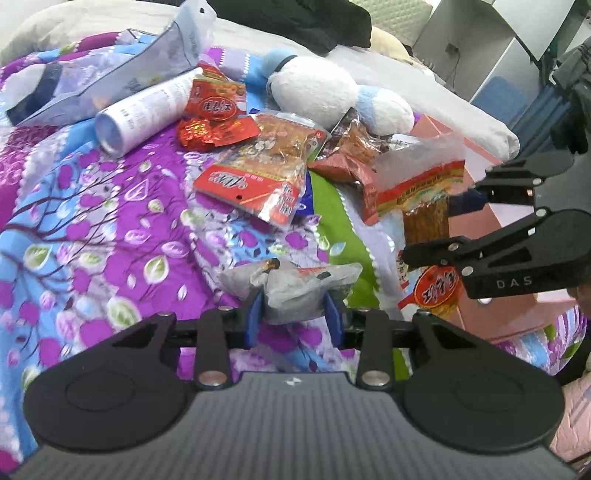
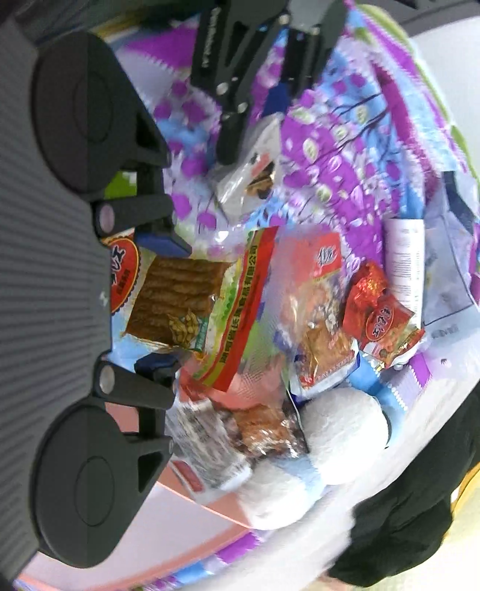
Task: Organize snacks
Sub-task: 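Grasp white packet with left tool while right tool lifts striped snack-stick bag, then lift white packet with left tool while right tool carries snack-stick bag toward pink box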
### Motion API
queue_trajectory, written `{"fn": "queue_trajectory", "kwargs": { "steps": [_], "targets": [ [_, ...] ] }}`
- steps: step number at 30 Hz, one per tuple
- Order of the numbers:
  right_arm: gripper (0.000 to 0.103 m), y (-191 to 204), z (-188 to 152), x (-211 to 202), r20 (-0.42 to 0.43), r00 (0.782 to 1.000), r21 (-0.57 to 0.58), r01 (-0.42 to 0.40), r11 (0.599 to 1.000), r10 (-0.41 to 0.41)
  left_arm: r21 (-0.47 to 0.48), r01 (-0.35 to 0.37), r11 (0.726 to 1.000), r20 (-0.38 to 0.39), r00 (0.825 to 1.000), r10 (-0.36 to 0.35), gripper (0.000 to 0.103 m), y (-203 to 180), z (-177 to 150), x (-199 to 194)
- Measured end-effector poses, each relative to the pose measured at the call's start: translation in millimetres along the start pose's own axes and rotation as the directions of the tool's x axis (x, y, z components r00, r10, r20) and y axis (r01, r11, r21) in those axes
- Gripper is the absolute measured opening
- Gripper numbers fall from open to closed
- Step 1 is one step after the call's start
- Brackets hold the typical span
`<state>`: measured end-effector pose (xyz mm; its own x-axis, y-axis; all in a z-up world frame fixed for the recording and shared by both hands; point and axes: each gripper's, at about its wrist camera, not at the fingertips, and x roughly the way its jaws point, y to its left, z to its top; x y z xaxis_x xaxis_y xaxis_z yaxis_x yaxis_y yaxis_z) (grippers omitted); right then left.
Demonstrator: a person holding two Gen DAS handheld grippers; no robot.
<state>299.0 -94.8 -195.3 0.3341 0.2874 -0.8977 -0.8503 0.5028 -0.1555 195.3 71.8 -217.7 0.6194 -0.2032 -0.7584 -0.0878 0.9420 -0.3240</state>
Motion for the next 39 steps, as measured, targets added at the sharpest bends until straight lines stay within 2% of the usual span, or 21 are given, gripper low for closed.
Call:
{"fn": "queue_trajectory", "kwargs": {
  "steps": [10, 16, 22, 24, 26, 28, 29, 30, 31, 34, 39],
  "targets": [
    [0.055, 33.2, -30.4, -11.0, 0.025, 0.994, 0.211, -0.106, 0.972, 0.103, -0.025, -0.025, 0.999, -0.009, 1.000, 0.024, 0.041, 18.5, -39.6, -42.9],
    [0.052, 52.0, -50.9, 1.5, 0.025, 0.981, 0.358, -0.188, 0.915, 0.191, -0.032, -0.042, 0.999, -0.044, 0.998, 0.041, 0.041, 32.6, -61.3, -51.1],
    [0.053, 61.8, -62.8, 14.5, 0.051, 0.984, 0.468, -0.172, 0.867, 0.168, -0.072, -0.034, 0.997, -0.066, 0.997, 0.029, 0.042, 40.5, -71.2, -51.7],
    [0.053, 63.1, -66.0, 12.9, 0.073, 0.986, 0.493, -0.168, 0.854, 0.152, -0.084, -0.032, 0.996, -0.072, 0.997, 0.026, 0.047, 41.1, -73.1, -52.6],
    [0.054, 64.4, -68.9, 8.7, 0.090, 0.988, 0.510, -0.153, 0.846, 0.125, -0.115, -0.011, 0.993, -0.077, 0.997, 0.002, 0.068, 44.7, -75.1, -53.8],
    [0.055, 66.0, -73.7, 4.7, 0.109, 0.988, 0.536, -0.153, 0.831, 0.111, -0.164, 0.006, 0.986, -0.065, 0.998, -0.017, 0.077, 51.1, -78.3, -57.6],
    [0.059, 67.8, -76.8, 3.6, 0.119, 0.986, 0.547, -0.161, 0.821, 0.114, -0.188, 0.015, 0.982, -0.060, 0.998, -0.027, 0.078, 53.9, -79.1, -59.2],
    [0.073, 70.1, -79.2, 3.3, 0.125, 0.986, 0.553, -0.165, 0.817, 0.115, -0.213, 0.023, 0.977, -0.056, 0.998, -0.036, 0.078, 57.5, -80.3, -60.4],
    [0.083, 72.4, -81.6, 3.2, 0.127, 0.986, 0.554, -0.163, 0.816, 0.110, -0.244, 0.033, 0.969, -0.053, 0.997, -0.048, 0.079, 61.8, -81.7, -61.3],
    [0.083, 85.5, -87.1, 6.8, 0.122, 0.987, 0.531, -0.152, 0.833, 0.103, -0.317, 0.050, 0.947, -0.048, 0.996, -0.068, 0.079, 71.7, -84.1, -62.0],
    [0.083, 104.4, -90.2, 18.5, 0.100, 0.992, 0.473, -0.113, 0.874, 0.075, -0.357, 0.049, 0.933, -0.041, 0.997, -0.068, 0.079, 76.3, -82.9, -61.5]
  ]
}}
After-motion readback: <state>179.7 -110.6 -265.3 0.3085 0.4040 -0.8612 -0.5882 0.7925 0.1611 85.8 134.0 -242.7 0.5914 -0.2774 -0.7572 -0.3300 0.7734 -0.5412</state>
